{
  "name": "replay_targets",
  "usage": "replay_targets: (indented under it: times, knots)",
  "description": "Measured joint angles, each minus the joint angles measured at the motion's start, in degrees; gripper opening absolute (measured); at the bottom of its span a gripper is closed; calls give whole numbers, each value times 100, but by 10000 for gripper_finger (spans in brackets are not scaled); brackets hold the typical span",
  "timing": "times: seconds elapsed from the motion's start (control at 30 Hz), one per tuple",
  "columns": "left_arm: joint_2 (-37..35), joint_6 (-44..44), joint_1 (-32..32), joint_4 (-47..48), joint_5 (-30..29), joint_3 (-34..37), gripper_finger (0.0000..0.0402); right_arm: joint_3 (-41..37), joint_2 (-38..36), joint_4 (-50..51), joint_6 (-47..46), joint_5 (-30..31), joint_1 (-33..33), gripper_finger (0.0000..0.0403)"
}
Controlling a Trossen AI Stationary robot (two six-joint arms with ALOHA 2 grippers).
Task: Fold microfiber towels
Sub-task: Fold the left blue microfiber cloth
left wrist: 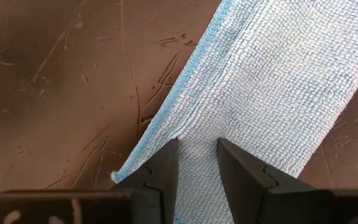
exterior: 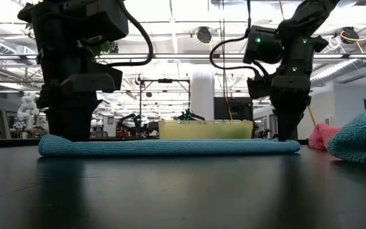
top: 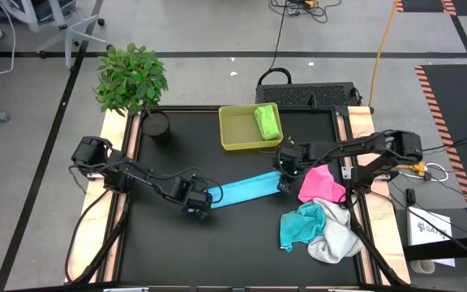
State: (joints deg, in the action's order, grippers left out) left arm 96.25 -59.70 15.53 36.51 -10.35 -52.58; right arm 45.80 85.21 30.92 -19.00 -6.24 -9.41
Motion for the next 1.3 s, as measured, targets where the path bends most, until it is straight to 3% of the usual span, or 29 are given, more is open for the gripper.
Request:
replay_targets:
  times: [0.43,0.67,1.07,1.17,1.3]
  knots:
    - [-1,-4,0,-8,10,0,115,13,355,-137,267,192,-5,230]
    - [0,-40,0,-9,27,0,115,-322,339,-926,42,43,-44,230]
    - [-1,-20,0,-9,32,0,115,-809,356,-1657,-698,-167,-38,181]
    - [0,-19,0,-9,40,0,115,-811,365,-1663,-887,-199,-39,146]
    - [0,-30,0,-11,50,0,115,-815,373,-1661,-1028,-322,-44,70]
